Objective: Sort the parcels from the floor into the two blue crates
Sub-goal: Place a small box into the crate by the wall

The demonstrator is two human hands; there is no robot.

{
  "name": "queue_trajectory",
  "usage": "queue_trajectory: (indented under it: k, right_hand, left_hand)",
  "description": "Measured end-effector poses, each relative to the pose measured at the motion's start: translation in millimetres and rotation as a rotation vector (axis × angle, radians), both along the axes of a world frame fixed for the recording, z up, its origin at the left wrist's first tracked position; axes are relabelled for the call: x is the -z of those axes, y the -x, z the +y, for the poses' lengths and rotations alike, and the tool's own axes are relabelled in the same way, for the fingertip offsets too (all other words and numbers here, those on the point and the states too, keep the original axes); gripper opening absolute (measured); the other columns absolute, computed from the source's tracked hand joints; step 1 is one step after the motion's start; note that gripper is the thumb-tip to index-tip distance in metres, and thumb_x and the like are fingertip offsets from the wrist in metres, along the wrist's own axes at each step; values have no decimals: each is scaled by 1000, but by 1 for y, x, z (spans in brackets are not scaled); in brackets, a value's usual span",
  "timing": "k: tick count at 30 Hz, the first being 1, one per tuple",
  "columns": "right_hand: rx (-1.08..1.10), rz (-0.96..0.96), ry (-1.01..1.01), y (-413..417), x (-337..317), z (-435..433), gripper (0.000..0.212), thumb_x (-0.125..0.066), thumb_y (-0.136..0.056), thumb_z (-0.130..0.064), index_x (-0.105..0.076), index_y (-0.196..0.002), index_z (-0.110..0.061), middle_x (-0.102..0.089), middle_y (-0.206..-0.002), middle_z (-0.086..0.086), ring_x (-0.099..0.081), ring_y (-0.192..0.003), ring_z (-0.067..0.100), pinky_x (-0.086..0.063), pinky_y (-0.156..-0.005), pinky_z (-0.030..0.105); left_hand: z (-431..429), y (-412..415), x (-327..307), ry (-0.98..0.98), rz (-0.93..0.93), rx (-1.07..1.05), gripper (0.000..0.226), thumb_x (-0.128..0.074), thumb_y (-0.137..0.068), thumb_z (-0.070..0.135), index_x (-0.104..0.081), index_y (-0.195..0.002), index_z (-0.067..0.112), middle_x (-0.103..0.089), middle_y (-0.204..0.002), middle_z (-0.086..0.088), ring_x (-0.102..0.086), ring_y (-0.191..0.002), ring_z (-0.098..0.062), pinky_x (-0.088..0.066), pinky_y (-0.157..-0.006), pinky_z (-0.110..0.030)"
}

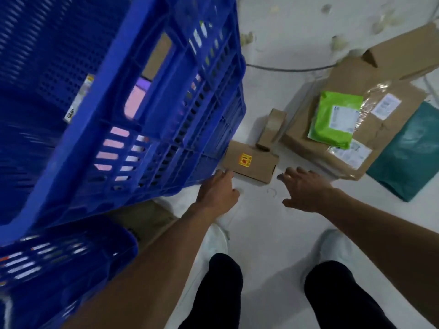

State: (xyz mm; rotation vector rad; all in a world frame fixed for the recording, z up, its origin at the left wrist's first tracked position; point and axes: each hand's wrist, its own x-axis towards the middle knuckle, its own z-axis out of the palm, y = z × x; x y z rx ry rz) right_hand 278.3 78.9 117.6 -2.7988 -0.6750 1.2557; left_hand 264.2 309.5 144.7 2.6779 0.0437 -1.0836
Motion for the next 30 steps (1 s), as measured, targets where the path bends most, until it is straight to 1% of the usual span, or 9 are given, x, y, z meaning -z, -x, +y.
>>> queue_trajectory:
  k: [3, 6, 12, 14, 17, 21, 24, 27, 30]
  right_hand:
    - [-24, -29, 2, -14, 65, 15, 81, -57, -87, -59, -25, -150, -20, -36, -146, 6, -40, -130, 27, -39, -101, 37]
    - [12, -83, -3, -27, 125, 27, 85, -60, -84, -61, -25, -148, -17, -36, -146, 8, -41, -129, 28, -39, -101, 39]
    - [231, -190, 14, -32, 209, 36, 77, -64, -84, -49, -30, -141, -10, -40, -133, 12, -46, -119, 29, -42, -94, 39]
    - [252, -242, 4, -29, 228, 40, 83, -65, -81, -51, -30, -142, -7, -42, -130, 12, -47, -115, 29, -43, -92, 39]
    - [224, -308, 7, -26, 244, 45, 103, -67, -71, -67, -28, -144, -5, -42, -129, 12, -47, -111, 29, -44, -93, 40]
    - [216, -352, -58, -18, 248, 52, 113, -67, -67, -73, -25, -147, -6, -41, -136, 13, -45, -115, 27, -41, -98, 40]
    - [232, -349, -92, -9, 248, 63, 116, -64, -64, -77, -24, -147, -7, -39, -137, 13, -44, -117, 27, -40, -100, 42]
    - [267, -338, -45, -6, 250, 72, 124, -64, -60, -82, -21, -148, -6, -36, -140, 15, -41, -120, 29, -39, -101, 44]
    - [291, -318, -36, -9, 254, 77, 127, -72, -58, -74, -15, -149, -6, -34, -141, 16, -40, -121, 31, -39, -101, 45]
  left_hand:
    - [13, -3, 65, -33, -18, 29, 50, -56, -95, 32, -41, -141, 18, -49, -138, -9, -51, -120, -28, -47, -93, -39]
    - [19, -10, 123, -50, -37, 42, 53, -55, -95, 33, -39, -143, 17, -45, -143, -7, -49, -125, -28, -47, -98, -42]
    - [13, -26, 209, -65, -147, 32, 55, -59, -95, 26, -32, -142, 14, -38, -144, -12, -44, -126, -29, -42, -95, -37]
    - [12, -33, 231, -96, -209, 40, 57, -63, -92, 25, -33, -138, 12, -37, -140, -12, -45, -123, -28, -43, -93, -35]
    - [14, -43, 253, -144, -321, 195, 78, -78, -79, 31, -31, -138, 12, -34, -142, -13, -41, -126, -28, -43, -96, -35]
    - [19, -54, 266, -180, -295, 418, 112, -88, -66, 25, -17, -152, 11, -15, -159, -16, -21, -147, -31, -31, -115, -40]
    - [21, -67, 269, -279, -300, 514, 119, -84, -69, 13, -3, -157, 10, 0, -164, -18, -7, -152, -33, -23, -121, -42]
    - [19, -78, 271, -318, -300, 634, 118, -77, -77, 12, 9, -158, 9, 10, -165, -16, 3, -153, -31, -17, -123, -44]
    - [16, -84, 274, -318, -305, 670, 119, -76, -77, 9, 12, -157, 9, 13, -165, -13, 7, -153, -30, -16, -123, -45]
